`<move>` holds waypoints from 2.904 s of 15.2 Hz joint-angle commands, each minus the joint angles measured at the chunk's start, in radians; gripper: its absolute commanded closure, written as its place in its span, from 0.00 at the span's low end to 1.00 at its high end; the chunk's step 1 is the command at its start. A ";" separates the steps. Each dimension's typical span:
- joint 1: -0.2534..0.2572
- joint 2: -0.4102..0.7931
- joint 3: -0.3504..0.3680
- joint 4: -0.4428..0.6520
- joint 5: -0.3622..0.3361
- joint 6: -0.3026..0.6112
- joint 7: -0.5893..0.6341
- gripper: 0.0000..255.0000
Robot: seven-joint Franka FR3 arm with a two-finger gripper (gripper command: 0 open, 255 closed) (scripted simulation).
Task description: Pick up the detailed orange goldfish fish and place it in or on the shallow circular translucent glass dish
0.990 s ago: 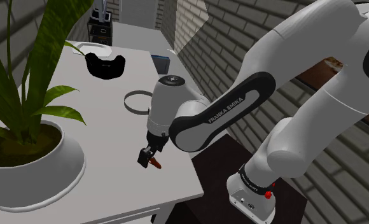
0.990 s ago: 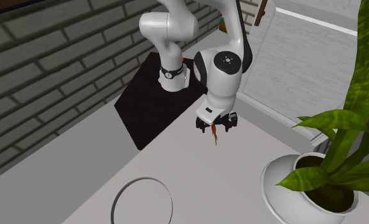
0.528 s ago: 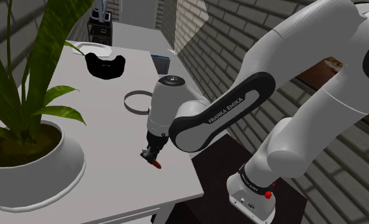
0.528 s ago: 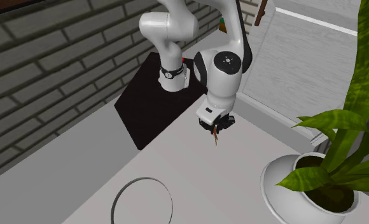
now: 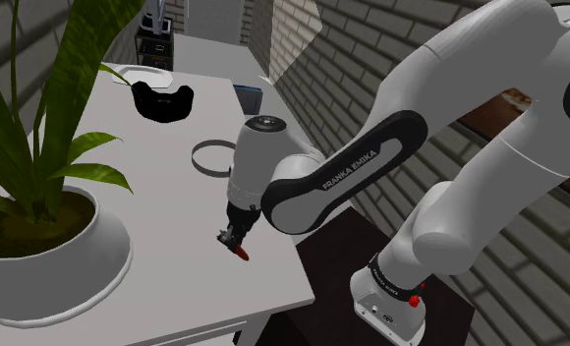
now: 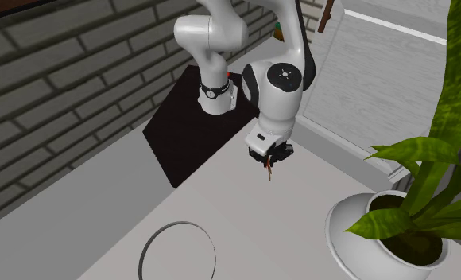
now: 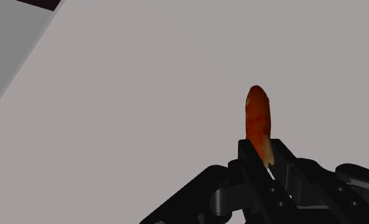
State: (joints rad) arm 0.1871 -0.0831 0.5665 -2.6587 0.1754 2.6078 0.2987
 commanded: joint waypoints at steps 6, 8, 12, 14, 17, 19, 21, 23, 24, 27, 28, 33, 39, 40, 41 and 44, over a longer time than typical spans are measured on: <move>0.016 -0.100 -0.016 0.021 0.058 -0.114 -0.041 1.00; 0.021 -0.128 -0.023 0.029 0.070 -0.149 -0.049 1.00; 0.028 -0.180 -0.036 0.048 0.086 -0.217 -0.061 1.00; 0.031 -0.204 -0.043 0.059 0.091 -0.251 -0.065 1.00; 0.035 -0.236 -0.053 0.077 0.096 -0.301 -0.070 1.00; 0.019 -0.227 -0.070 0.098 0.082 -0.315 -0.088 1.00; -0.014 -0.188 -0.094 0.131 0.051 -0.315 -0.120 1.00; -0.045 -0.146 -0.117 0.169 0.021 -0.316 -0.149 1.00; -0.060 -0.124 -0.128 0.189 0.006 -0.317 -0.163 1.00; -0.100 -0.055 -0.160 0.257 -0.037 -0.325 -0.202 1.00; -0.112 -0.031 -0.171 0.282 -0.051 -0.328 -0.214 1.00; -0.163 0.092 -0.218 0.423 -0.114 -0.356 -0.269 1.00; -0.207 0.252 -0.267 0.628 -0.173 -0.413 -0.328 1.00; -0.213 0.280 -0.274 0.667 -0.181 -0.425 -0.338 1.00; -0.218 0.309 -0.281 0.707 -0.189 -0.438 -0.347 1.00; -0.231 0.397 -0.301 0.835 -0.210 -0.481 -0.376 1.00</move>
State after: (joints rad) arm -0.0405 0.2754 0.2725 -1.8738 -0.0249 2.1395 -0.0681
